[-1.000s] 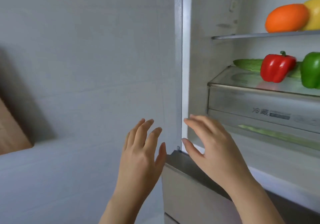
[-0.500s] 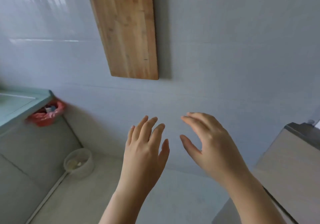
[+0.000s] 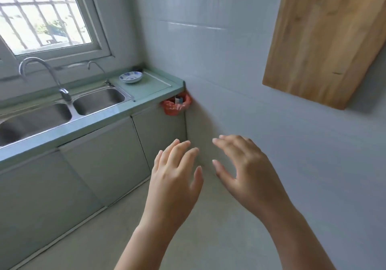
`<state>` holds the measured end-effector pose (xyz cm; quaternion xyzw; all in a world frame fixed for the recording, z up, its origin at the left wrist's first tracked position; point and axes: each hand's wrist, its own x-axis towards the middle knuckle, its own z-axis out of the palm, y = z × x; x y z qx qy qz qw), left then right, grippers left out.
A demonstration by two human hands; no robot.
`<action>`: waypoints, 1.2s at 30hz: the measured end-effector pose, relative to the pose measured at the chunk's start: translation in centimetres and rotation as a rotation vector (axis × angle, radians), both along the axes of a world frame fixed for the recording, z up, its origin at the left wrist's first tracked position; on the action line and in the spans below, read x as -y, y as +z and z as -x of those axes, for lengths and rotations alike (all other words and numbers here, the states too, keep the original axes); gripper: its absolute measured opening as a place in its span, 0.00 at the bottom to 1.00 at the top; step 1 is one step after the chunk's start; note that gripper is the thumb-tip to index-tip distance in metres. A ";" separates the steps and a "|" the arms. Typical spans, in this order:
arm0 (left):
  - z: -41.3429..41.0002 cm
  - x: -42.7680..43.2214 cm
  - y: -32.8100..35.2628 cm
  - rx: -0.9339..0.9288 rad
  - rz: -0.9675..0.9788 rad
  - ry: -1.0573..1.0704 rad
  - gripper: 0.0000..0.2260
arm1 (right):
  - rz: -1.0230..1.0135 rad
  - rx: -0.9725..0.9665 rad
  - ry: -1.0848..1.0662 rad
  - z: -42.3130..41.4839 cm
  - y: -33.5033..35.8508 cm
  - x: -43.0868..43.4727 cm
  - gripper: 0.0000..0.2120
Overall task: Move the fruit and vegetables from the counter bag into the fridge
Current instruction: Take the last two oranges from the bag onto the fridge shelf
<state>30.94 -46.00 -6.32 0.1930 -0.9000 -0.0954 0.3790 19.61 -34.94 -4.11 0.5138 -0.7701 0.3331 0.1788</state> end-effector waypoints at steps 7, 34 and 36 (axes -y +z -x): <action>-0.4 8.1 1.4 0.019 0.026 0.205 0.15 | 0.001 -0.003 0.199 1.5 1.2 10.6 0.20; -27.0 31.6 -1.7 -0.126 -0.093 0.999 0.18 | -0.125 0.009 0.841 -19.7 -0.6 44.8 0.19; -30.6 34.1 -1.2 -0.128 -0.098 1.041 0.18 | -0.110 0.000 0.879 -23.2 0.1 48.4 0.20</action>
